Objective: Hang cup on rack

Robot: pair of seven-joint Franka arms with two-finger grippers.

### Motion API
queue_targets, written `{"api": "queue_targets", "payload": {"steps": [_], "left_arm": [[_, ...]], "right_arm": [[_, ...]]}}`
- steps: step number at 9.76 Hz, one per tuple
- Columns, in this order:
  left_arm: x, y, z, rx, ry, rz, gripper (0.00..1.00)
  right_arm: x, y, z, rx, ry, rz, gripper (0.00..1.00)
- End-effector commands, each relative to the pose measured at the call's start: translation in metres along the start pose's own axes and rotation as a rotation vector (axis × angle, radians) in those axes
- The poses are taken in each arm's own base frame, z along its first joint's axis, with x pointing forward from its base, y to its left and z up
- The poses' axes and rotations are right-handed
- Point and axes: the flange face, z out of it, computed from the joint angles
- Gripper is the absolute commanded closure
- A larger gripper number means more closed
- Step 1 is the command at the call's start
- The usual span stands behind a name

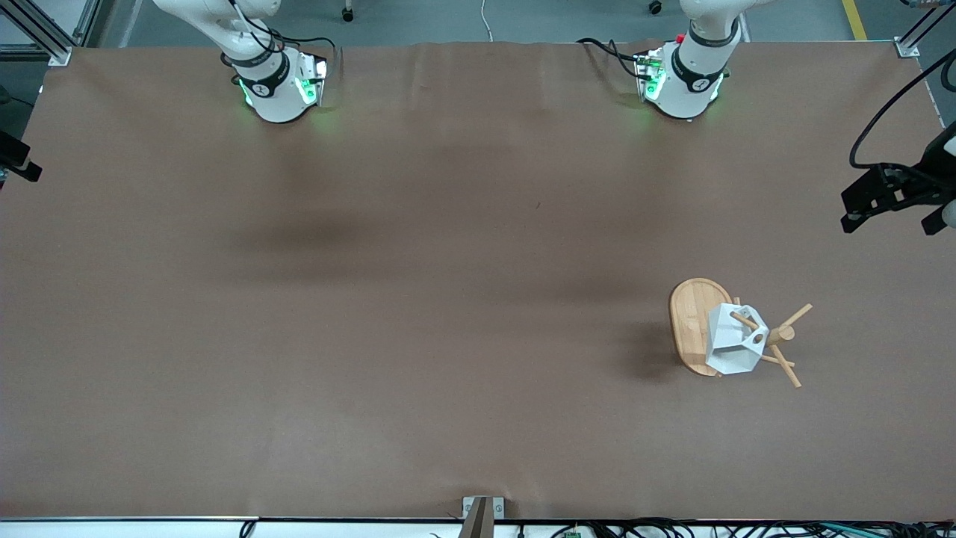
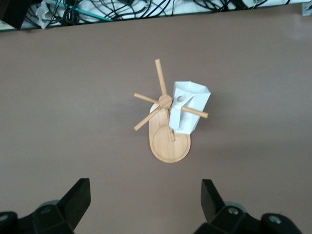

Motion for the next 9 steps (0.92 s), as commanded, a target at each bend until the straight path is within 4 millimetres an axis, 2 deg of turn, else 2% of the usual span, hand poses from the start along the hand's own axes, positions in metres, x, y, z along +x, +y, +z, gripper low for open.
{"api": "queue_targets", "payload": {"steps": [1, 2, 4, 6, 9], "left_arm": [[-0.033, 0.017, 0.008, 0.005, -0.063, -0.002, 0.0], [-0.048, 0.013, 0.01, -0.036, -0.078, -0.026, 0.0], [-0.068, 0.018, 0.013, -0.039, -0.094, -0.026, 0.0], [-0.076, 0.019, 0.021, -0.082, -0.117, -0.051, 0.0], [-0.074, 0.018, 0.027, -0.073, -0.13, -0.078, 0.0]], "right_arm": [[-0.008, 0.002, -0.001, -0.01, 0.001, 0.008, 0.0], [-0.008, 0.002, -0.001, -0.01, -0.001, 0.008, 0.0], [-0.008, 0.002, -0.001, -0.01, -0.001, 0.007, 0.0], [-0.008, 0.002, -0.001, -0.01, -0.001, 0.008, 0.0], [-0.008, 0.002, -0.001, -0.01, -0.001, 0.007, 0.0]]}}
